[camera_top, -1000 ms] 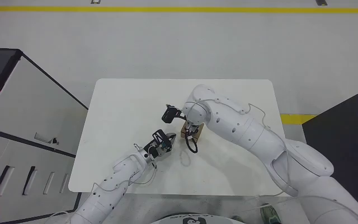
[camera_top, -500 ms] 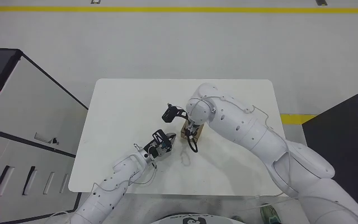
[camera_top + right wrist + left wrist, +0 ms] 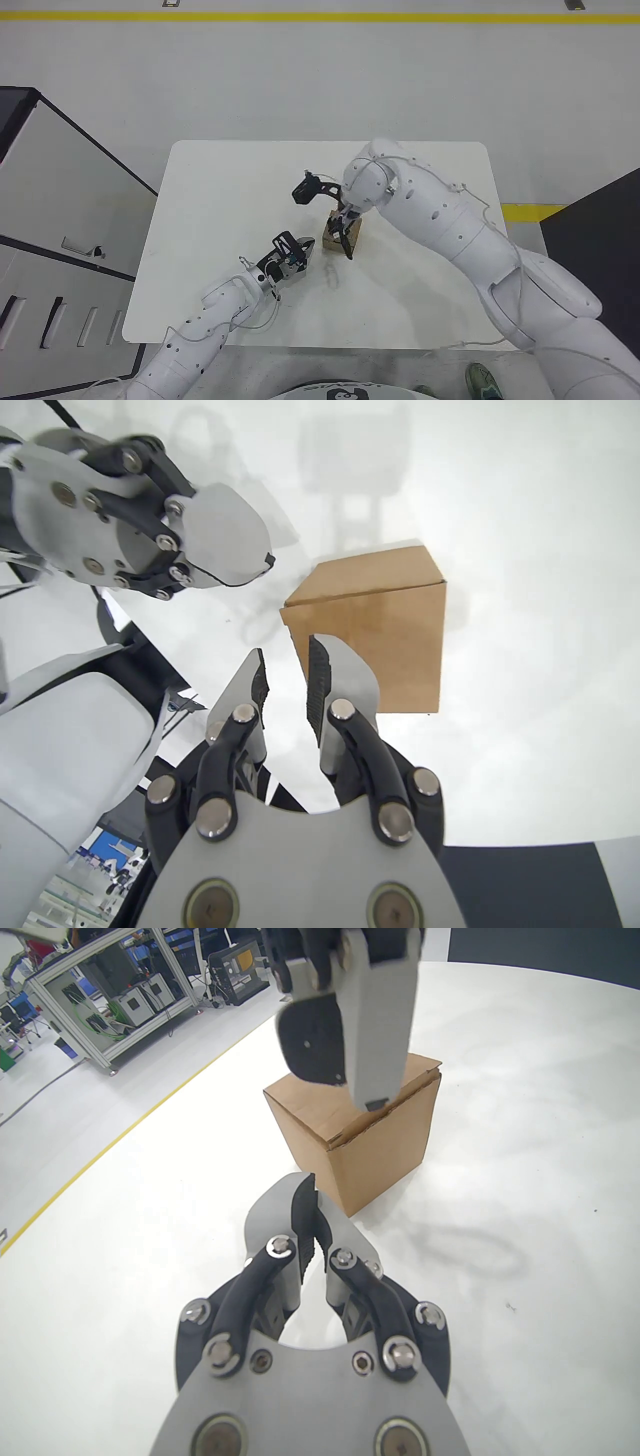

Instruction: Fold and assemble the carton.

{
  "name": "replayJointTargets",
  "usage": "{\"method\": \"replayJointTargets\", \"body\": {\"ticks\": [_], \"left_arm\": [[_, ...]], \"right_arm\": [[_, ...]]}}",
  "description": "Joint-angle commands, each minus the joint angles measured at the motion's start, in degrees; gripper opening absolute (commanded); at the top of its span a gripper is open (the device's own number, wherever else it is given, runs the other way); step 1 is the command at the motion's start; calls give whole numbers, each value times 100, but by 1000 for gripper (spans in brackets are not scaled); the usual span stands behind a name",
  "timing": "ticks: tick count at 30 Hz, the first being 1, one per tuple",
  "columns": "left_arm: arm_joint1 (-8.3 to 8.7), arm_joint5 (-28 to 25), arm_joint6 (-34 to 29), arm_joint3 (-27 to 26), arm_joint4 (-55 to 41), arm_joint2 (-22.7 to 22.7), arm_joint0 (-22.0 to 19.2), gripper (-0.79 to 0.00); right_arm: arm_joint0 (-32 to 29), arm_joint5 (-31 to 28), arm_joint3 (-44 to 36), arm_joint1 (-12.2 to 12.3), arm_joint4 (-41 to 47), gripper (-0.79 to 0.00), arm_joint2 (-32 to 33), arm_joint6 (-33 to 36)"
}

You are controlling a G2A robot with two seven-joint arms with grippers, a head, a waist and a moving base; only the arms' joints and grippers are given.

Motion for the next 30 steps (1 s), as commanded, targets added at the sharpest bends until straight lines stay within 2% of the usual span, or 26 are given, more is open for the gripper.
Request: {"method": "replayJointTargets", "body": {"ticks": [1, 3, 5, 6, 7, 9, 17, 20, 25, 30], "left_arm": [[0, 0, 0, 0, 0, 0, 0, -785], [0, 0, 0, 0, 0, 0, 0, -785], [0, 0, 0, 0, 0, 0, 0, -785], [0, 0, 0, 0, 0, 0, 0, -785], [0, 0, 0, 0, 0, 0, 0, -785], [0, 0, 0, 0, 0, 0, 0, -785], [0, 0, 0, 0, 0, 0, 0, -785], [0, 0, 0, 0, 0, 0, 0, -785], [0, 0, 0, 0, 0, 0, 0, -785], [0, 0, 0, 0, 0, 0, 0, -785]], "right_arm": [[-4, 49, -2, 71, 203, -440, 267, -16], [-52, 106, 1, 174, 496, -403, 642, -85], [-187, 131, 4, 317, 868, -222, 1128, -137], [-237, 136, 6, 360, 955, -71, 1267, -147], [-319, 119, -18, 423, 1075, 0, 1451, -121], [-476, 113, -57, 511, 1509, 0, 1785, -30], [-476, 113, -57, 511, 1509, 0, 1785, -30], [-702, -63, -52, 586, 1834, 0, 2069, -282], [-1367, -633, -266, 829, 2781, 0, 2964, -344], [-2381, -1079, -846, 1098, 3321, 0, 3919, -500]]}}
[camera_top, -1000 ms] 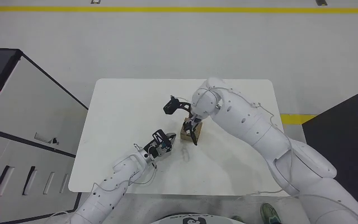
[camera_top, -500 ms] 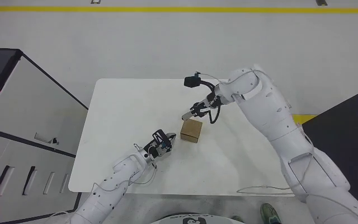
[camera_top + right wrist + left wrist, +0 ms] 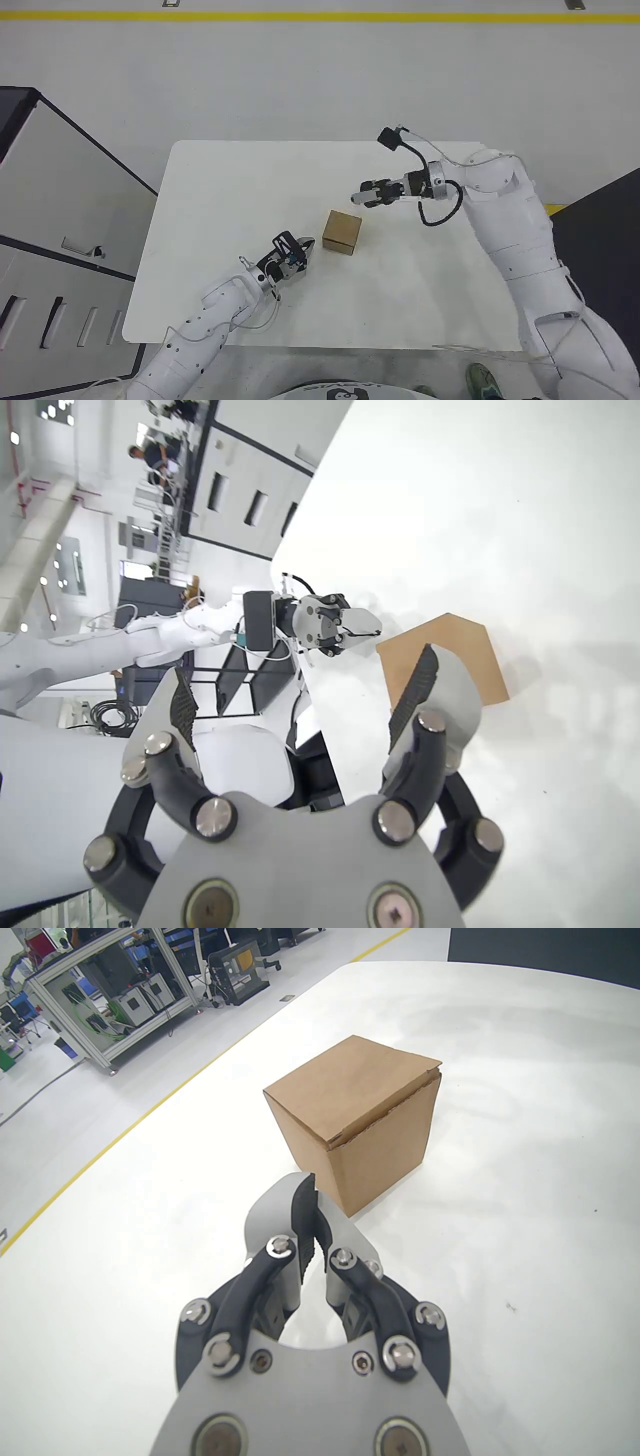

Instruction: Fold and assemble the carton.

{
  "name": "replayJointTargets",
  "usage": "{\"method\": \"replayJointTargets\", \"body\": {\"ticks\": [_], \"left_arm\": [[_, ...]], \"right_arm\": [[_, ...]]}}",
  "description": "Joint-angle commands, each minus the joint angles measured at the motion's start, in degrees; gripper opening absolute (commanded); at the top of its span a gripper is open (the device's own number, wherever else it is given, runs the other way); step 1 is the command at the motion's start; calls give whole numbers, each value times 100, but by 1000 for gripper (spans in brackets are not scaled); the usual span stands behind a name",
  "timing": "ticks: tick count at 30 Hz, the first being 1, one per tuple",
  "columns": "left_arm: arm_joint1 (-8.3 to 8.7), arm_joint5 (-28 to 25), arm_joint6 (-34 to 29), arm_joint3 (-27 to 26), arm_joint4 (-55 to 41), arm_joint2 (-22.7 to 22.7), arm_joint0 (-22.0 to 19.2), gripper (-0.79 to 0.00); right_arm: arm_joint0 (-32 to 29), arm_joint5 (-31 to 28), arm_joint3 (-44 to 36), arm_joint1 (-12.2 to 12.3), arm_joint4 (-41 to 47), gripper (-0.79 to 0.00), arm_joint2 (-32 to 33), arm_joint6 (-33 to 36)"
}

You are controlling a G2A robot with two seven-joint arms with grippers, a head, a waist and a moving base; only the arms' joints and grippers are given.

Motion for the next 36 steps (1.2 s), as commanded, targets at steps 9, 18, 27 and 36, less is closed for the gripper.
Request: {"method": "replayJointTargets", "body": {"ticks": [9, 18, 27, 36], "left_arm": [[0, 0, 0, 0, 0, 0, 0, -785], [0, 0, 0, 0, 0, 0, 0, -406], [-12, 344, -545, -1063, -586, 21, 693, 0], [-177, 1218, -859, -1258, -864, 548, 863, 0]], "right_arm": [[-1936, -700, -1359, 392, 994, 0, 1452, -492], [-1936, -700, -1359, 392, 994, 0, 1452, -492], [-1936, -700, -1359, 392, 994, 0, 1452, -492], [-1936, -700, -1359, 392, 994, 0, 1452, -492]]}}
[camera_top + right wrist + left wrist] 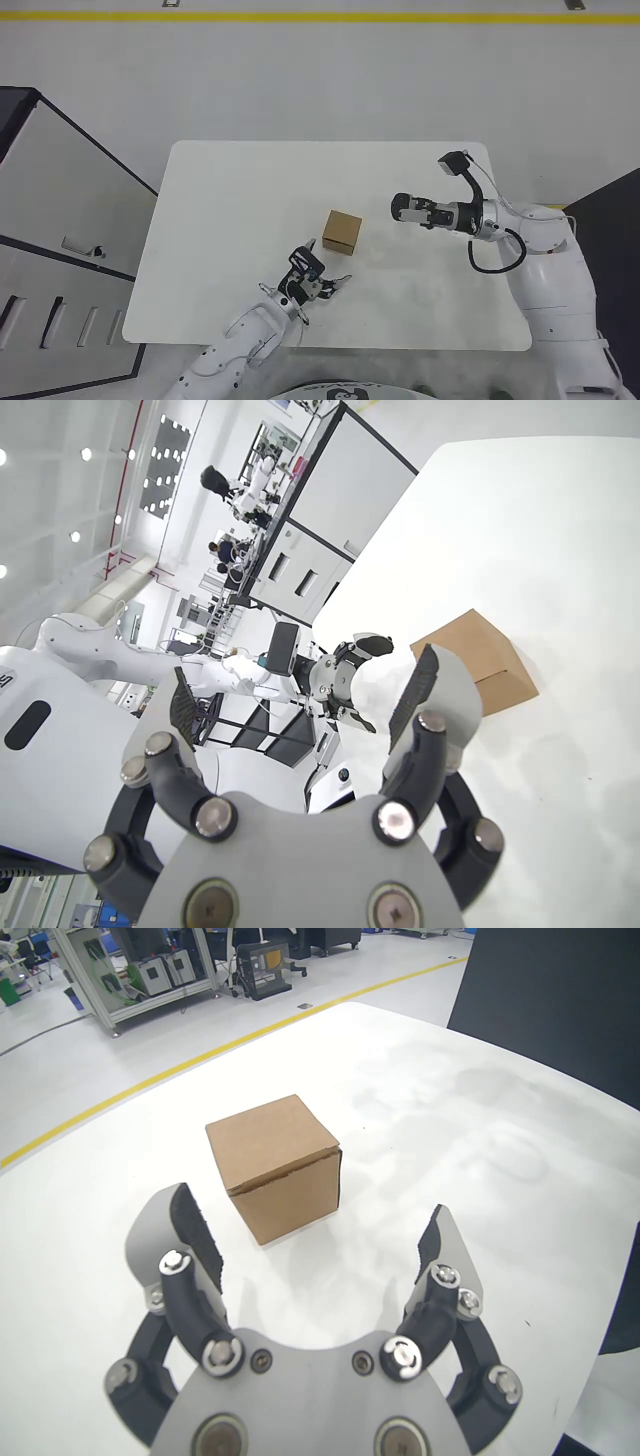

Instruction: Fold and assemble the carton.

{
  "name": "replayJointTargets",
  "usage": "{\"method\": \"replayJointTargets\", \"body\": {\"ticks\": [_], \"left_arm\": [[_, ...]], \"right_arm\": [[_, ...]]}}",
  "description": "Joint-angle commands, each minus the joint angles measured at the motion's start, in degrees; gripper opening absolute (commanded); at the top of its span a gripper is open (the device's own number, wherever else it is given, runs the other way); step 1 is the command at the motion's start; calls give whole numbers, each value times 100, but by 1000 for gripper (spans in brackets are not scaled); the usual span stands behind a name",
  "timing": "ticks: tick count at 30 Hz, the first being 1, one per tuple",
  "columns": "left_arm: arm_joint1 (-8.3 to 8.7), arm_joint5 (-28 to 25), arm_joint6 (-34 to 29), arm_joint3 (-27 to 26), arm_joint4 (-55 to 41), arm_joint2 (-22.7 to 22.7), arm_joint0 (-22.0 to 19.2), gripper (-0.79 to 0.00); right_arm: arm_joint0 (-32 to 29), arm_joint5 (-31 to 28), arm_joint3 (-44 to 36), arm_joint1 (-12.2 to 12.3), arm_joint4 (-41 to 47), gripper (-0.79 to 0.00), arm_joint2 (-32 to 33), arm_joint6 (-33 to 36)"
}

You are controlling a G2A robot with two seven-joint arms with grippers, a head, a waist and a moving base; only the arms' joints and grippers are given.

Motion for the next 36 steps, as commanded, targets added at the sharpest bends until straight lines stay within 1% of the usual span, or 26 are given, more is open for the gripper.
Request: {"method": "replayJointTargets", "body": {"ticks": [1, 6, 7, 9, 10, 11, 12, 13, 16, 17, 23, 25, 26, 30, 33, 36], "left_arm": [[3, -24, 4, -2, 2, -9, 1, 0], [0, -38, 4, -3, -14, 6, 5, 0], [-21, 27, -9, -8, -117, 44, -3, 0], [-99, 369, -70, 16, -172, 224, -84, 0], [-151, 634, -70, 59, -249, 318, -121, 0], [-213, 944, -69, 99, -494, 397, -130, 0], [-274, 1369, -13, 151, -587, 453, -169, 0], [-337, 1669, 26, 212, -611, 585, -201, 0], [-491, 2177, 52, 449, -636, 892, -373, 0], [-519, 2252, 39, 497, -629, 941, -411, 0], [-519, 2252, 39, 497, -629, 941, -411, 0], [-540, 2344, 8, 513, -768, 893, -417, 0], [-563, 2357, -15, 569, -762, 928, -465, 0], [-711, 2721, -182, 769, -929, 1099, -652, 0], [-825, 2804, -265, 992, -1045, 1240, -839, 0], [-925, 2759, -260, 1163, -1379, 1291, -955, 0]], "right_arm": [[0, 0, 0, 0, 0, 0, 0, 0], [0, 0, 0, 0, 0, 0, 0, 0], [0, 0, 0, 0, 0, 0, 0, 0], [0, 0, 0, 0, 0, 0, 0, 0], [0, 0, 0, 0, 0, 0, 0, 0], [0, 0, 0, 0, 0, 0, 0, 0], [0, 0, 0, 0, 0, 0, 0, 0], [0, 0, 0, 0, 0, 0, 0, 0], [0, 0, 0, 0, 0, 0, 0, 0], [0, 0, 0, 0, 0, 0, 0, 0], [0, 0, 0, 0, 0, 0, 0, 0], [0, 0, 0, 0, 0, 0, 0, 0], [0, 0, 0, 0, 0, 0, 0, 0], [0, 0, 0, 0, 0, 0, 0, 0], [0, 0, 0, 0, 0, 0, 0, 0], [0, 0, 0, 0, 0, 0, 0, 0]]}}
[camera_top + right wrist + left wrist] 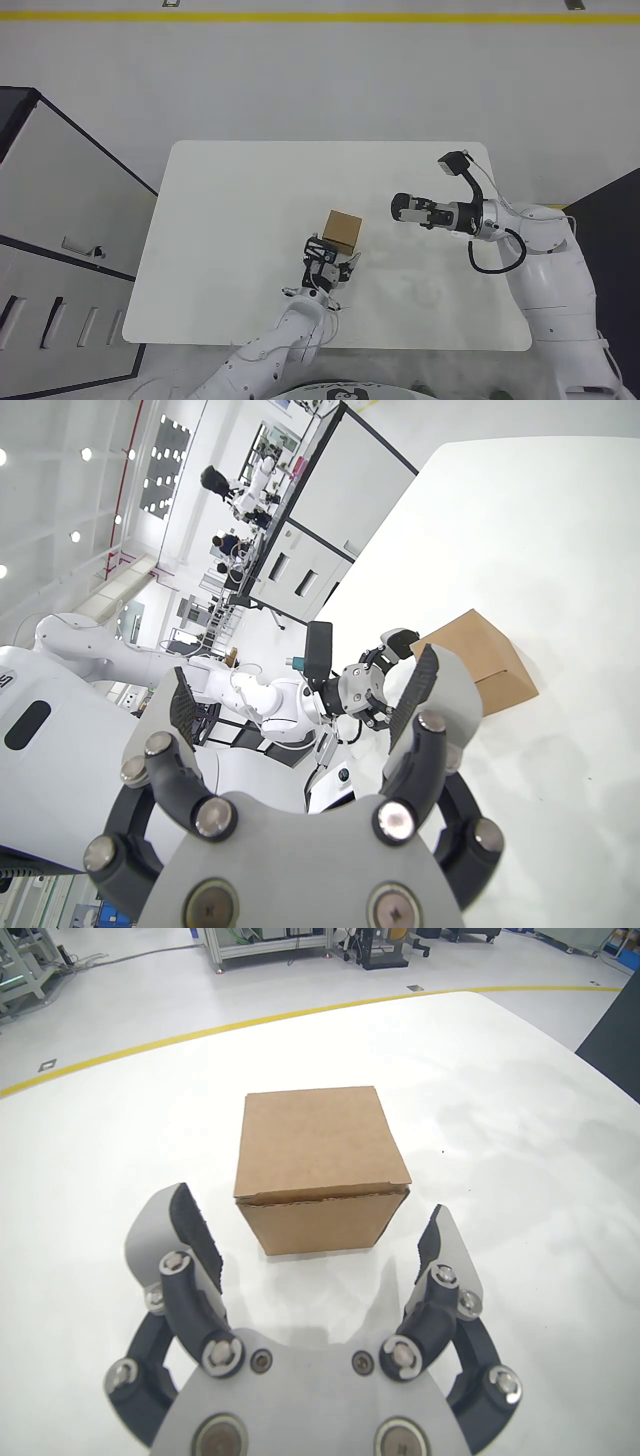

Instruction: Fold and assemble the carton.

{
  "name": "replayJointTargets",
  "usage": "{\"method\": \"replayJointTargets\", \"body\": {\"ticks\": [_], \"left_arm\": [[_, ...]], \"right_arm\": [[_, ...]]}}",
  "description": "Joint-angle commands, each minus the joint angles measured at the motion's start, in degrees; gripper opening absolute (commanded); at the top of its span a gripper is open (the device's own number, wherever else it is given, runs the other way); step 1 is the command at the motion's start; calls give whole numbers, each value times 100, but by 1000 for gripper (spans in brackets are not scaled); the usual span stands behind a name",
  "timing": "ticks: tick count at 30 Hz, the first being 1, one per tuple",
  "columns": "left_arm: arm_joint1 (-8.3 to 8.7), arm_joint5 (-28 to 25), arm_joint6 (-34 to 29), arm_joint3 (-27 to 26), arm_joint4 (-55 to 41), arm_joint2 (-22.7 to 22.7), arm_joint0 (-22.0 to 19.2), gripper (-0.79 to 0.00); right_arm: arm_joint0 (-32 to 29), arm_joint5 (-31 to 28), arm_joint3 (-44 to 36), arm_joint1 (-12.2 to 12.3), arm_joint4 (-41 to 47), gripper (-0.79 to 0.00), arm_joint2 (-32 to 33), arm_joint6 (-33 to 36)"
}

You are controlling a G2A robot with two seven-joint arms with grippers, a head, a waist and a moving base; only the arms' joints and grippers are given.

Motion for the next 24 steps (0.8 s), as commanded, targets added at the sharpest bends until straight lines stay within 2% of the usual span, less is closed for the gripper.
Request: {"method": "replayJointTargets", "body": {"ticks": [1, 14, 15, 16, 18, 19, 20, 24], "left_arm": [[-57, -53, 38, 83, -258, 6, -56, 0], [-358, 337, 290, 593, -486, 125, -353, 0], [-373, 341, 310, 624, -480, 125, -365, -74], [-386, 347, 319, 652, -469, 126, -373, -422], [-408, 328, 331, 692, -480, 113, -380, -566], [-415, 312, 336, 708, -473, 103, -383, -730], [-421, 295, 352, 716, -457, 82, -379, -785], [-412, 158, 400, 662, -379, 1, -343, -785]], "right_arm": [[0, 0, 0, 0, 0, 0, 0, 0], [0, 0, 0, 0, 0, 0, 0, 0], [0, 0, 0, 0, 0, 0, 0, 0], [0, 0, 0, 0, 0, 0, 0, 0], [0, 0, 0, 0, 0, 0, 0, 0], [0, 0, 0, 0, 0, 0, 0, 0], [0, 0, 0, 0, 0, 0, 0, 0], [0, 0, 0, 0, 0, 0, 0, 0]]}}
